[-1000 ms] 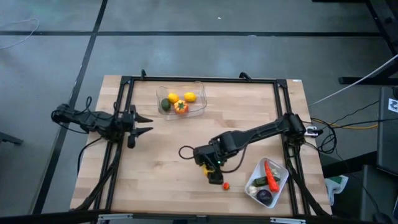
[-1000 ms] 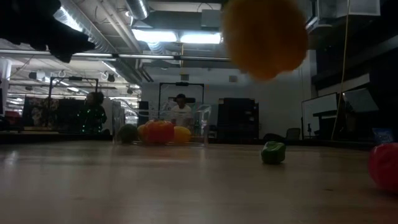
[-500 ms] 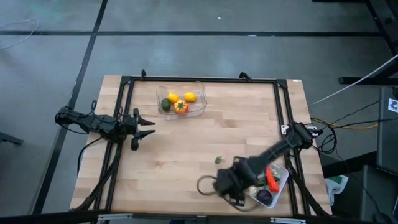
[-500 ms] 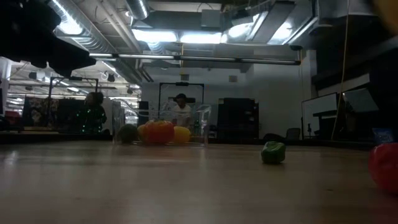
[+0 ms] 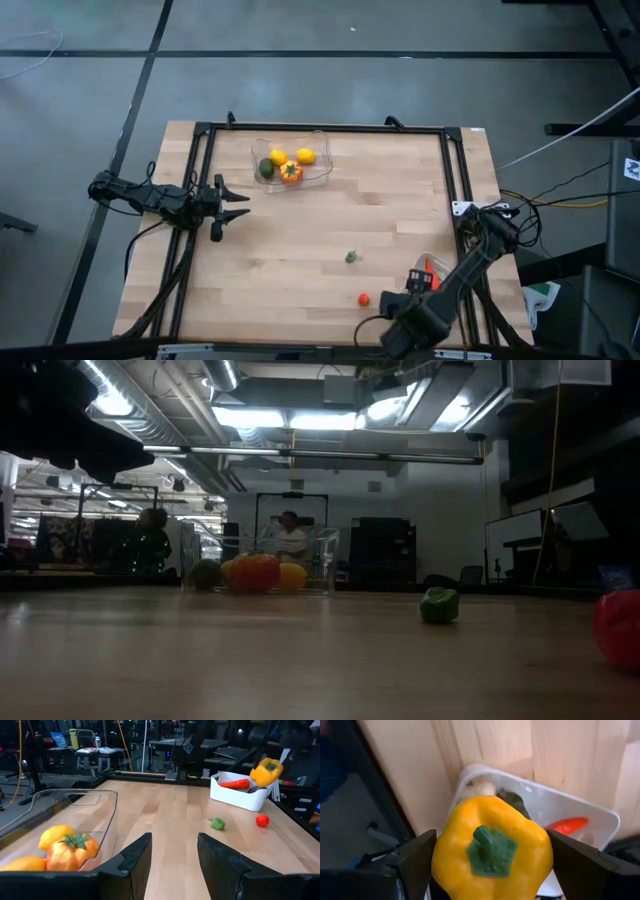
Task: Sort produce into baskets
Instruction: Put the yellow bell pepper into the white bin, then put the red tomato into the transparent bin
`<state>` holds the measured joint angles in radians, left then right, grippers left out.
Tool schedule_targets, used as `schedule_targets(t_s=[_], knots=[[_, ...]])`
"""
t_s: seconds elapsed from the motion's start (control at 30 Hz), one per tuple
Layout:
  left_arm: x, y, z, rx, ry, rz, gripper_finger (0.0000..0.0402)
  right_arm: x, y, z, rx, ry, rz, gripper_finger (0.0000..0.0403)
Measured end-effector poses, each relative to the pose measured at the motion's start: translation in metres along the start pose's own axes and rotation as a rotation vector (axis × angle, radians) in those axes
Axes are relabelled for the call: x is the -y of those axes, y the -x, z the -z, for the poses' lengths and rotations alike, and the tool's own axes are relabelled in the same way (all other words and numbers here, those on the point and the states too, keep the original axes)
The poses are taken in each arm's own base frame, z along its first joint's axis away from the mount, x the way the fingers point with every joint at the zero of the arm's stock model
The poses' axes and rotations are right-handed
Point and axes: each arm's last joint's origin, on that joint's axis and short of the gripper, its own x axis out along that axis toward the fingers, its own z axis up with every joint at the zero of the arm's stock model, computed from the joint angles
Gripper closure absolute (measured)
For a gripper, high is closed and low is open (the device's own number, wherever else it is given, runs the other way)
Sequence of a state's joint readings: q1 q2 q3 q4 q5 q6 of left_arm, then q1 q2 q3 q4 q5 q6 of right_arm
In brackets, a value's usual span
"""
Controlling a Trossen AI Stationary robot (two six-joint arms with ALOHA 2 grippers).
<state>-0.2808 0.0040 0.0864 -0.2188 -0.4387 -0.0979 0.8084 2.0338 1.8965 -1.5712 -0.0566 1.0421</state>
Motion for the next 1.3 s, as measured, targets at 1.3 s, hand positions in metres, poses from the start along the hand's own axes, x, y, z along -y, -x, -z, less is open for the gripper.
schedule_targets(t_s=[1.3], knots=[[0.0, 0.0, 0.0, 0.0, 0.007, 0.0, 0.0247, 0.001, -0.023, 0.001, -0.019, 0.003, 0.056, 0.003]])
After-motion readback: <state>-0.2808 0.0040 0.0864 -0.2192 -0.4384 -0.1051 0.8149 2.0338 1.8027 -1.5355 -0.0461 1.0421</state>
